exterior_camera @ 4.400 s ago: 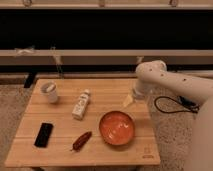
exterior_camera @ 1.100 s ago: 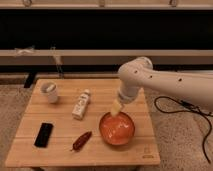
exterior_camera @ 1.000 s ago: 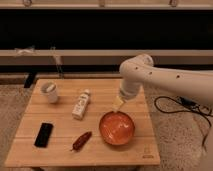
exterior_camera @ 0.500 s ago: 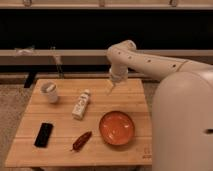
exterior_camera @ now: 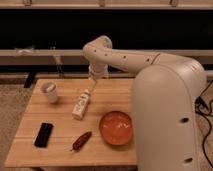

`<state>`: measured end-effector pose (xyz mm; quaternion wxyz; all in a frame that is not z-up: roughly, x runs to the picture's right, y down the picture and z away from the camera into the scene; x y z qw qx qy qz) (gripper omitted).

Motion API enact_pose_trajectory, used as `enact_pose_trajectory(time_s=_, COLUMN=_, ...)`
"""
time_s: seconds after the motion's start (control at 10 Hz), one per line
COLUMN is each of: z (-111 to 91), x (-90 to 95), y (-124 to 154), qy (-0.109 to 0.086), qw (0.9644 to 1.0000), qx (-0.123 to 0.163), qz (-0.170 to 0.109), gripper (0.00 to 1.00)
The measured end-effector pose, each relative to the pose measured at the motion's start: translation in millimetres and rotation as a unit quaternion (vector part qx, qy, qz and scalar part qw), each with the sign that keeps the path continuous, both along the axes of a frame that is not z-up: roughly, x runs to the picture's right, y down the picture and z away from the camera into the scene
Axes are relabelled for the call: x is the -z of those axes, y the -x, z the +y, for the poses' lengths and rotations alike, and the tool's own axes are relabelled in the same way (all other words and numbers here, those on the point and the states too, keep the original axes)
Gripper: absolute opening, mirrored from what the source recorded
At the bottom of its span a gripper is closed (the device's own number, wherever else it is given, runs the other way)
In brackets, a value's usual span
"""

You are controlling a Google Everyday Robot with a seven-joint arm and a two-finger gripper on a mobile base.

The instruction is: Move the arm in a circular motion

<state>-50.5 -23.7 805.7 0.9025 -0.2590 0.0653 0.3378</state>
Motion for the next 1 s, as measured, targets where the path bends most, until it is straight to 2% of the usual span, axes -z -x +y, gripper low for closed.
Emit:
enact_pose_trajectory(time_s=0.3, z=38, x=51.5, y=41, qy=-0.009, qw=0.9972, qx=0.048, qz=-0.056, gripper=0.80)
enact_pose_trajectory(time_s=0.6, z=86, x=114.1, y=66, qy=-0.005, qw=0.9900, qx=0.086, qz=-0.111, gripper=0.80)
enact_pose_trajectory(time_s=0.7, z=103, x=132.3, y=66, qy=0.004, qw=0.9883, qx=0.091, qz=-0.122, gripper=0.80)
enact_pose_trajectory(time_s=0.8, z=118, x=145.4, y=59, qy=0.012, qw=0.9882, qx=0.089, qz=-0.125, gripper=0.80)
enact_pose_trajectory(time_s=1.0, z=141, x=159.2, y=44, qy=0.027, qw=0.9903, qx=0.073, qz=-0.115, gripper=0.80)
